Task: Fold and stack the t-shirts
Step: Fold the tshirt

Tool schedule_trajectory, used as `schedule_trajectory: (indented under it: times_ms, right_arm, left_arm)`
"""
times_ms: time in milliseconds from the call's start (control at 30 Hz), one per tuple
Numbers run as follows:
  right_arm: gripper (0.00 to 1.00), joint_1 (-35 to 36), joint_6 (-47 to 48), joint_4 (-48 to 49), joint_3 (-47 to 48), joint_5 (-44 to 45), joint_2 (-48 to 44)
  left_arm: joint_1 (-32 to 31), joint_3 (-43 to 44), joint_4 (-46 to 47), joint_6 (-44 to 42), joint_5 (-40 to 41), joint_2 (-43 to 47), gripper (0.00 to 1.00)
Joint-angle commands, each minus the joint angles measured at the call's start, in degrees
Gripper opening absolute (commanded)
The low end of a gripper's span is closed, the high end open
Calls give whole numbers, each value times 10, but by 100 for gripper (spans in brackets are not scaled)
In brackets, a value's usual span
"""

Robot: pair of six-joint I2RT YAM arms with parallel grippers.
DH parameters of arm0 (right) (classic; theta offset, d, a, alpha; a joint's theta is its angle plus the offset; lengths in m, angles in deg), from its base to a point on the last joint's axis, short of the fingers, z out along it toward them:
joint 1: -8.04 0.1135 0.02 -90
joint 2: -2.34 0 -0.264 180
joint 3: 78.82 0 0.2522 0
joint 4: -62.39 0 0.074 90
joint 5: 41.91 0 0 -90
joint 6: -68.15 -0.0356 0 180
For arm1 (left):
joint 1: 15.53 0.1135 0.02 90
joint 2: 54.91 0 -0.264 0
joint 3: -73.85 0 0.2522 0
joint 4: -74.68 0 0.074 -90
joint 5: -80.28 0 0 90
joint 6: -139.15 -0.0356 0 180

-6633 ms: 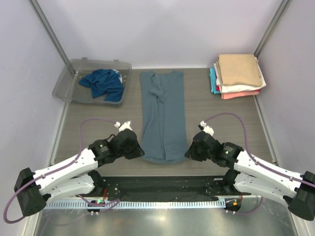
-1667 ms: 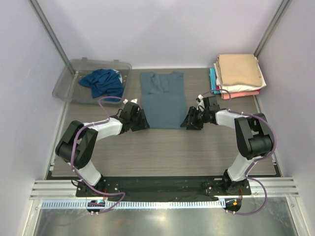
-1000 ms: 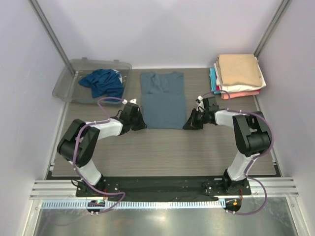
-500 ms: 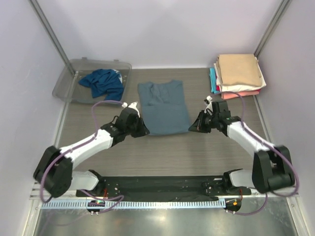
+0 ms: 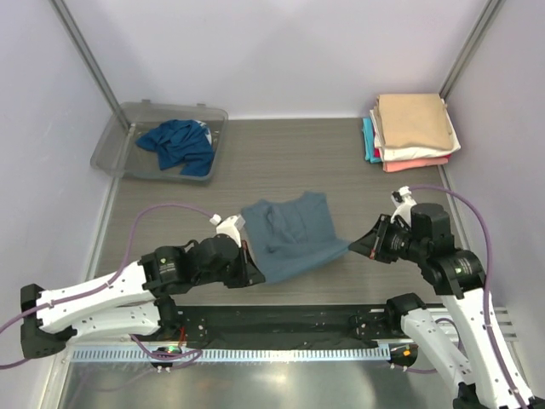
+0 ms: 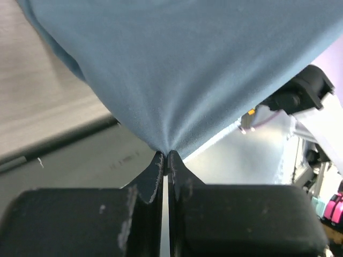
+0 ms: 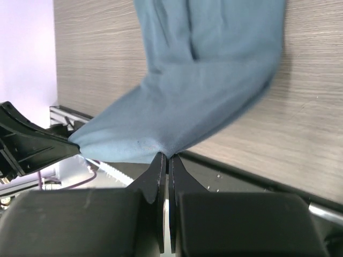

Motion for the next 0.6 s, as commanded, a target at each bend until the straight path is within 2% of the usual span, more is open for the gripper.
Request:
schedule_trajectory:
  times_ms: [0, 167, 233, 367, 567]
  right_arm:
    - [1, 0, -9, -70, 62, 17, 5]
    - [1, -1, 38, -58, 107, 67, 76]
    - [1, -1, 48, -40, 121, 91, 104]
    - [1, 0, 66, -8, 143, 105, 184]
    - [1, -1, 74, 44, 165, 108, 275]
  left_arm:
    - [-29, 89, -128, 50, 57, -21, 0]
    - [-28, 157, -214, 27, 173, -54, 0]
    - [-11, 177, -227, 9, 186, -66, 0]
    - [45, 181, -209, -31, 159, -81, 0]
    - [171, 169, -156, -106, 68, -118, 0]
